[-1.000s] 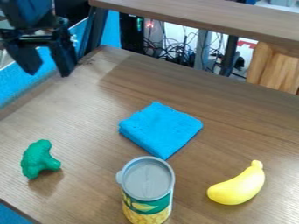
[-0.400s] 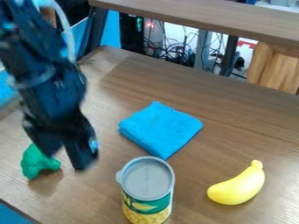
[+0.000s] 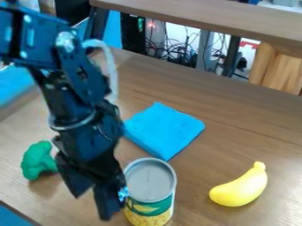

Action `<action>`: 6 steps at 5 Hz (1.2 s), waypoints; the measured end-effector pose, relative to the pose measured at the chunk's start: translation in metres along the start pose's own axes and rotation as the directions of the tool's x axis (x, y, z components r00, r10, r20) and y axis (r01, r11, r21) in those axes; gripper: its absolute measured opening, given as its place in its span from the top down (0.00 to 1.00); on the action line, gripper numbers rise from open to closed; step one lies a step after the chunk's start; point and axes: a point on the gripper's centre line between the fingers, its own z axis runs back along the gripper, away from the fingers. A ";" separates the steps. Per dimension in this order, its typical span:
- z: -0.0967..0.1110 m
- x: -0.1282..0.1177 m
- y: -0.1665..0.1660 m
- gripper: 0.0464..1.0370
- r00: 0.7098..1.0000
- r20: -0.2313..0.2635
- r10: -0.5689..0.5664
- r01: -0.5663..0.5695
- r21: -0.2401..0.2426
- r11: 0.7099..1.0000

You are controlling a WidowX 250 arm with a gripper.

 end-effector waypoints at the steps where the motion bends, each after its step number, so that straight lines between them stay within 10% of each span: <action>1: -0.007 -0.004 -0.007 0.04 0.998 -0.034 -0.047 0.047 0.006 0.999; 3: -0.024 0.007 -0.018 0.04 0.975 -0.124 -0.186 0.197 0.087 0.976; 6: -0.032 0.058 0.000 0.04 0.978 -0.103 -0.180 0.191 0.107 0.976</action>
